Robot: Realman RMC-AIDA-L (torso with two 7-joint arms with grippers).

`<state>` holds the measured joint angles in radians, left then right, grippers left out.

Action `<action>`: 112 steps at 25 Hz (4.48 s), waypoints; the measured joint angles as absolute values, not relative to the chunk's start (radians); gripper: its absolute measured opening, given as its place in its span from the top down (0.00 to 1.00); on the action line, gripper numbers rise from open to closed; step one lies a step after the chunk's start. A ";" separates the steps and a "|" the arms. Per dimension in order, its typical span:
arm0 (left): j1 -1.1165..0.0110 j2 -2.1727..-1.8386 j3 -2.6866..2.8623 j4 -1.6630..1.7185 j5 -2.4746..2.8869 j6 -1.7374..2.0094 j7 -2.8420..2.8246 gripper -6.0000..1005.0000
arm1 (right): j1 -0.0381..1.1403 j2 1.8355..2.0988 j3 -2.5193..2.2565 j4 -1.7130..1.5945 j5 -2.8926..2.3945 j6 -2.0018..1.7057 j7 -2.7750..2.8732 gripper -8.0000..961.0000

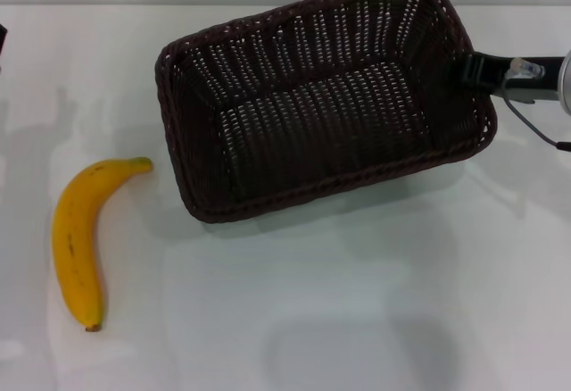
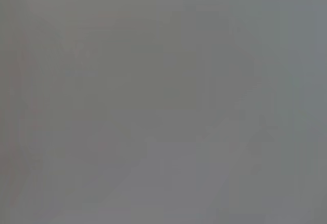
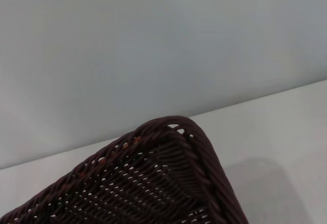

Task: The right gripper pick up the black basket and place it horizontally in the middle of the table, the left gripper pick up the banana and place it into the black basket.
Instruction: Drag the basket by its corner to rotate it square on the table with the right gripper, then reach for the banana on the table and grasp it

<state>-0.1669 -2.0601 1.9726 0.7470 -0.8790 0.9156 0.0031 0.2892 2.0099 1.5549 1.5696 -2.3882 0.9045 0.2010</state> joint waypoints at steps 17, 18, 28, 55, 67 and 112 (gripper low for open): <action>-0.177 -2.057 1.963 0.711 -0.878 0.915 -0.039 0.12 | 0.273 2.008 1.495 1.634 -2.476 0.903 0.302 0.81; -0.177 -2.057 1.963 0.710 -0.875 0.916 -0.041 0.12 | 0.270 2.008 1.494 1.634 -2.476 0.902 0.302 0.81; -0.178 -2.057 1.962 0.712 -0.865 0.920 -0.041 0.12 | 0.261 2.006 1.508 1.625 -2.480 0.892 0.307 0.82; -0.182 -2.056 1.960 0.709 -0.865 0.914 -0.040 0.12 | 0.263 2.005 1.553 1.628 -2.468 0.838 0.195 0.37; -0.182 -2.056 1.933 0.727 -0.812 0.914 -0.029 0.12 | 0.285 2.005 1.637 1.443 -2.461 0.359 -0.253 0.30; 0.124 -2.074 1.601 1.732 -0.440 -0.301 0.130 0.12 | 0.231 1.961 1.361 0.702 -2.898 -1.357 0.373 0.31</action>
